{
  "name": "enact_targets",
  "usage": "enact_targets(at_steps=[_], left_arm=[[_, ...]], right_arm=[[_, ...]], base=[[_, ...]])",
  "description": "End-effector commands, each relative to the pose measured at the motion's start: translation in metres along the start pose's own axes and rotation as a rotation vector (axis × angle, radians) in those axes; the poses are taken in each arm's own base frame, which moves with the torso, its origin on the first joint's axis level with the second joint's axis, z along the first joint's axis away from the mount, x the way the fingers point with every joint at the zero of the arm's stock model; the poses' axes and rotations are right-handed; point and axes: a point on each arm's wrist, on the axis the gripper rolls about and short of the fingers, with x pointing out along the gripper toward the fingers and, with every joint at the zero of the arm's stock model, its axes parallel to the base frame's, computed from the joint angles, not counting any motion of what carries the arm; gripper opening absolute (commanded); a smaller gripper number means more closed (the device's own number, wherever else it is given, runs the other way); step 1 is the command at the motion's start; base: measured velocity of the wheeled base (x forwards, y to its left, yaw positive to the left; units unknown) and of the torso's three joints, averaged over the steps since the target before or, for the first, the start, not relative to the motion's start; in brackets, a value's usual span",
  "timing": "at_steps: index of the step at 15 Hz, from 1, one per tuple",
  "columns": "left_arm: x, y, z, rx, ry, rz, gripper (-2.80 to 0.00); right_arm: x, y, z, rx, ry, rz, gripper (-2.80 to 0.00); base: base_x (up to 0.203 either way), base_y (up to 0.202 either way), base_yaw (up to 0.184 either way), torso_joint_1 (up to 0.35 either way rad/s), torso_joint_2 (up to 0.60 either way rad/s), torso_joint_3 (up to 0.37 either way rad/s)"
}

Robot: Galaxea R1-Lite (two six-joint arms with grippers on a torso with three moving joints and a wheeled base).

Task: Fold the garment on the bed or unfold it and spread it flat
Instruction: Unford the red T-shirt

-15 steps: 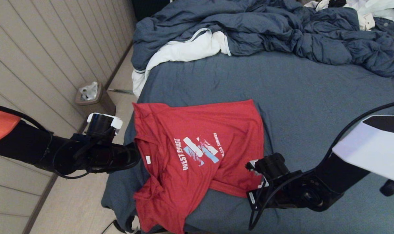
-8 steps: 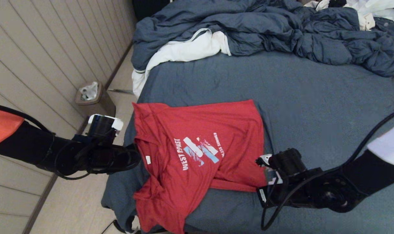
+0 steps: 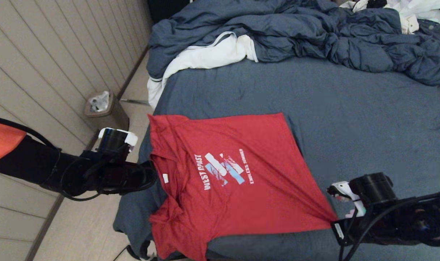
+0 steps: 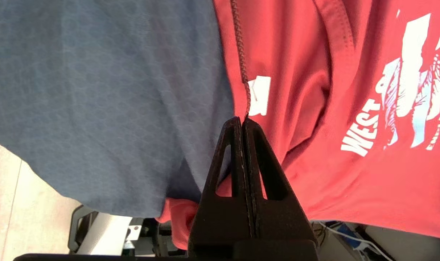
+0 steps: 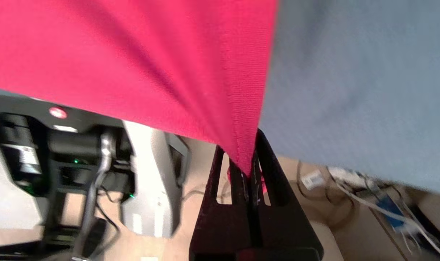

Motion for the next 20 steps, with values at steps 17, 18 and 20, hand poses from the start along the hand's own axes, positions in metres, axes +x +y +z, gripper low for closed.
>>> enact_targets(at_steps=[17,18,20], left_arm=[[-0.028,-0.007,0.009,0.008,-0.071,-0.042,-2.80],[-0.034,-0.007,0.010,0.009,-0.082,-0.050,-2.80],[-0.035,-0.007,0.010,0.008,-0.084,-0.051,-2.80]], right_arm=[[-0.021,-0.040,0.003,0.037,-0.137,-0.045,0.00],[-0.032,-0.040,0.006,0.038,-0.187,-0.025,0.00],[-0.049,-0.042,0.020,0.040,-0.287,-0.012,0.00]], base=[[0.000,0.000,0.000,0.000,0.00,0.000],[0.000,0.000,0.000,0.000,0.00,0.000],[0.000,0.000,0.000,0.000,0.00,0.000]])
